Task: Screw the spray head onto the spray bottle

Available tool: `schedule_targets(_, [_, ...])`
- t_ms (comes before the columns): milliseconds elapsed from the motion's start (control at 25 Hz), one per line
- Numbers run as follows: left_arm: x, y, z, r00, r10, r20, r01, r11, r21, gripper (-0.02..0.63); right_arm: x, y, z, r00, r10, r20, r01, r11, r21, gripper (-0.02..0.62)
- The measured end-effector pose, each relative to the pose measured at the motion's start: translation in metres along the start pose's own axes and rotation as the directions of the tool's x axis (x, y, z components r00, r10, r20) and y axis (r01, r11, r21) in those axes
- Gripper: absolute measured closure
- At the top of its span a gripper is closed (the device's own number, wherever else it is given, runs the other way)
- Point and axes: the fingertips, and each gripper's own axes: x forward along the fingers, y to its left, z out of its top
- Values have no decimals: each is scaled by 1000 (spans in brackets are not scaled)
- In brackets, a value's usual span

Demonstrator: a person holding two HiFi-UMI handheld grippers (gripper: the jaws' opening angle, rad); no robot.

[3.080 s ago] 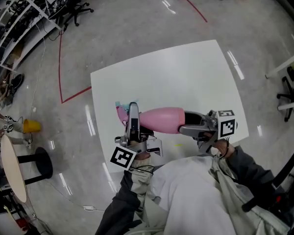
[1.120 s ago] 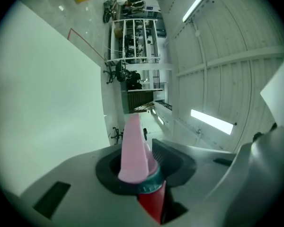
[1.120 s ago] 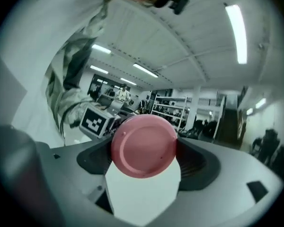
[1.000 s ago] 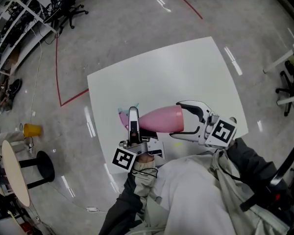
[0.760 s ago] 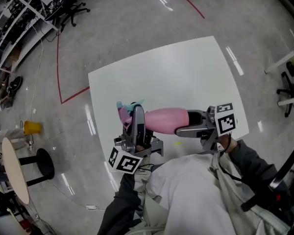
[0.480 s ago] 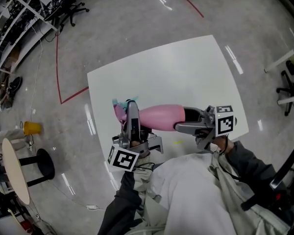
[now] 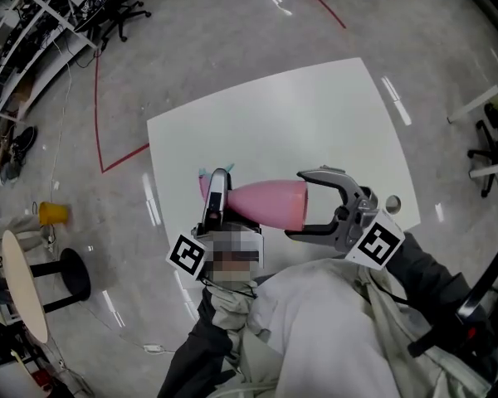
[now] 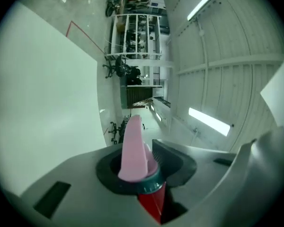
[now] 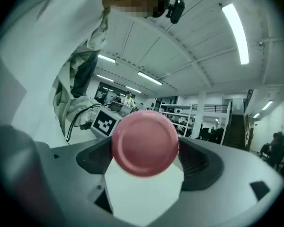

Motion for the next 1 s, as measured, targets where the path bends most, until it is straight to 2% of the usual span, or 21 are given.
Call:
schedule_targets(80, [4,-6,-5,1000,-21,-18,21,999,25,505,2,0,8,1000,1,11,-1,999,-45,192])
schedule_targets(120, [3,-10,-5,999,-42,-17,43,998,41,505,2,-1,8,1000,8,11,-8,1000,0,192])
schedule_targets(160, [2,-16,-3,997,-71,-12,71,995,65,505,2,-1,7,1000,13,21,-15,993,114,192])
schedule_targets(240, [-4,-30,-1,991,-132,-7,132,982,137,505,2,-5,8,994,2,109,-44,923,382,192])
schedule_targets(320, [-7,-46,-7,982,-188,-27,189,955,229,503,-3,-12,12,976,-12,219,-111,836,538,191])
schedule_targets(360, [-7,-54,-11,975,-216,-46,220,936,274,504,-8,-17,9,964,-19,267,-154,775,613,192])
schedule_targets(400, [-7,-61,-16,968,-242,-71,252,915,315,505,-12,-22,4,950,-27,312,-210,686,697,192])
schedule_targets(440, [-6,-66,-21,960,-264,-96,281,893,352,487,-15,-27,-2,934,-34,355,-274,567,777,192])
schedule_targets(520, [-6,-74,-28,945,-297,-137,327,848,417,483,-16,-33,-15,904,-58,425,-390,301,870,192])
schedule_targets(560, [-7,-77,-31,936,-316,-154,351,824,444,483,-15,-33,-20,891,-72,449,-430,187,883,192])
schedule_targets(600, [-8,-80,-34,926,-336,-172,377,796,474,485,-15,-32,-24,879,-86,468,-461,94,883,191])
schedule_targets(640, [-9,-82,-37,917,-351,-191,398,763,509,484,-15,-31,-27,870,-99,482,-482,23,876,191])
schedule_targets(680, [-10,-83,-39,910,-359,-209,414,734,539,483,-16,-30,-28,866,-107,489,-494,-24,869,192])
schedule_targets(720, [-12,-82,-40,907,-361,-218,420,721,552,477,-15,-28,-27,868,-106,484,-491,-47,870,192])
schedule_targets(760, [-13,-79,-39,909,-357,-213,414,731,542,476,-14,-27,-26,878,-100,468,-474,-43,879,191])
schedule_targets(800, [-15,-75,-36,916,-352,-192,400,764,507,478,-14,-27,-26,890,-94,447,-450,-14,893,191])
schedule_targets(840, [-15,-70,-31,925,-345,-160,379,806,455,498,-14,-30,-25,897,-97,431,-430,29,902,192])
schedule_targets(880, [-14,-66,-26,936,-332,-121,352,846,400,505,-15,-33,-21,900,-103,424,-416,89,905,192])
schedule_targets(920, [-12,-62,-20,946,-313,-82,322,882,345,505,-16,-36,-15,903,-99,418,-397,182,900,192])
schedule_targets(960, [-10,-57,-15,955,-291,-48,292,911,291,505,-19,-37,-7,914,-79,398,-355,323,878,192])
schedule_targets(1000, [-9,-52,-11,964,-266,-20,263,934,240,505,-20,-36,1,934,-50,354,-284,499,819,192])
